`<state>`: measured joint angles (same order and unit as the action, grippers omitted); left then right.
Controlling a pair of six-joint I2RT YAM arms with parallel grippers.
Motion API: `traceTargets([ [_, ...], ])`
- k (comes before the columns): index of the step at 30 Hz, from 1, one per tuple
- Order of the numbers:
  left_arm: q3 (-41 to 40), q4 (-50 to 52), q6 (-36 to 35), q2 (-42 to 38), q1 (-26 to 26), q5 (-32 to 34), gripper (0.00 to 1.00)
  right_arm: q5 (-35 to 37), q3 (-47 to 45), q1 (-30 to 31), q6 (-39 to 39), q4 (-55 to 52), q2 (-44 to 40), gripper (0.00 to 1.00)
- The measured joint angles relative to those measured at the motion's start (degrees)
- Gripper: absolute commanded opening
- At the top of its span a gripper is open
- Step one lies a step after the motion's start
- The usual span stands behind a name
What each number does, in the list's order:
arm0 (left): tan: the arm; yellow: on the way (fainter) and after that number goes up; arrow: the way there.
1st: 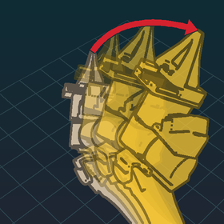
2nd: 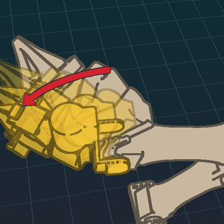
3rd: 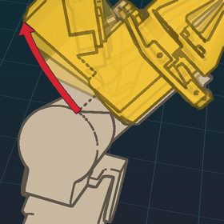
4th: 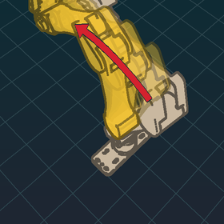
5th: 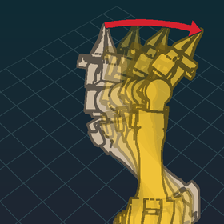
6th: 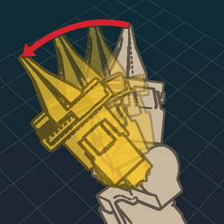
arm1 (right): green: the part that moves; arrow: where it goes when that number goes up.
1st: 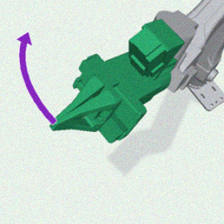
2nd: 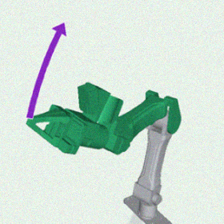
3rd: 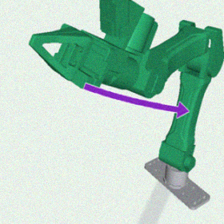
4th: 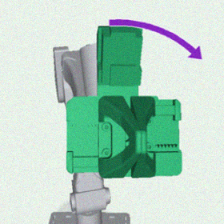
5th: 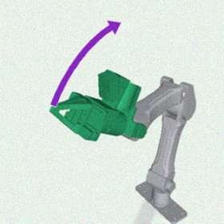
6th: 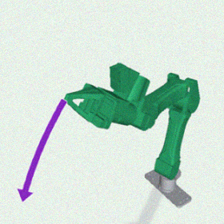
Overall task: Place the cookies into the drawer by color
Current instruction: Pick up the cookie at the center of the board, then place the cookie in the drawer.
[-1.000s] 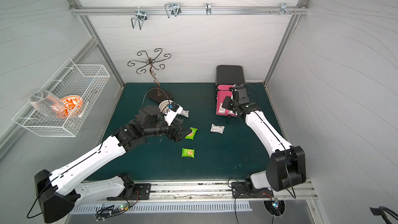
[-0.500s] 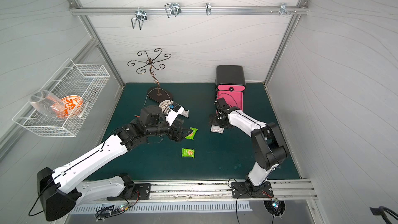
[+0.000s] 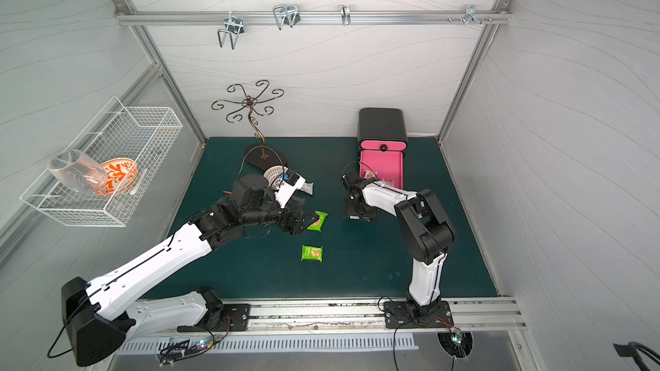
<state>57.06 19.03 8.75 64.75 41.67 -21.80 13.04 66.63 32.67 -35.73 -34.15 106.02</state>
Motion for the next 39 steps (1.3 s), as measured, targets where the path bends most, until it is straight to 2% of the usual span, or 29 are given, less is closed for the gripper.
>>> traceTargets([
  [3, 0.0, 0.0, 0.0, 0.0, 0.0, 0.0, 0.91, -0.2, -0.2, 0.2, -0.7, 0.6, 0.0, 0.71],
  [8, 0.0, 0.0, 0.0, 0.0, 0.0, 0.0, 0.91, -0.3, -1.5, 0.2, -0.7, 2.2, -0.8, 0.54],
  [12, 0.0, 0.0, 0.0, 0.0, 0.0, 0.0, 0.91, -0.5, -2.3, 0.2, -0.4, 2.4, -1.6, 0.49],
  [20, 0.0, 0.0, 0.0, 0.0, 0.0, 0.0, 0.91, -1.2, -3.0, 0.2, 1.1, -1.0, -10.1, 0.49],
  [24, 0.0, 0.0, 0.0, 0.0, 0.0, 0.0, 0.91, -1.1, 0.9, -1.2, 2.6, -2.1, -16.0, 0.49],
  [27, 0.0, 0.0, 0.0, 0.0, 0.0, 0.0, 0.91, -1.2, 5.6, -4.7, 4.2, -2.1, -17.0, 0.49],
  [32, 0.1, 0.0, 0.0, 0.3, 0.0, 0.0, 0.91, -1.6, 12.1, -12.4, 7.3, -1.6, -13.9, 0.49],
  [39, 0.3, 0.1, -0.2, 0.4, 0.0, 0.2, 0.91, -1.5, 18.8, -19.6, 10.5, 0.5, -1.2, 0.52],
])
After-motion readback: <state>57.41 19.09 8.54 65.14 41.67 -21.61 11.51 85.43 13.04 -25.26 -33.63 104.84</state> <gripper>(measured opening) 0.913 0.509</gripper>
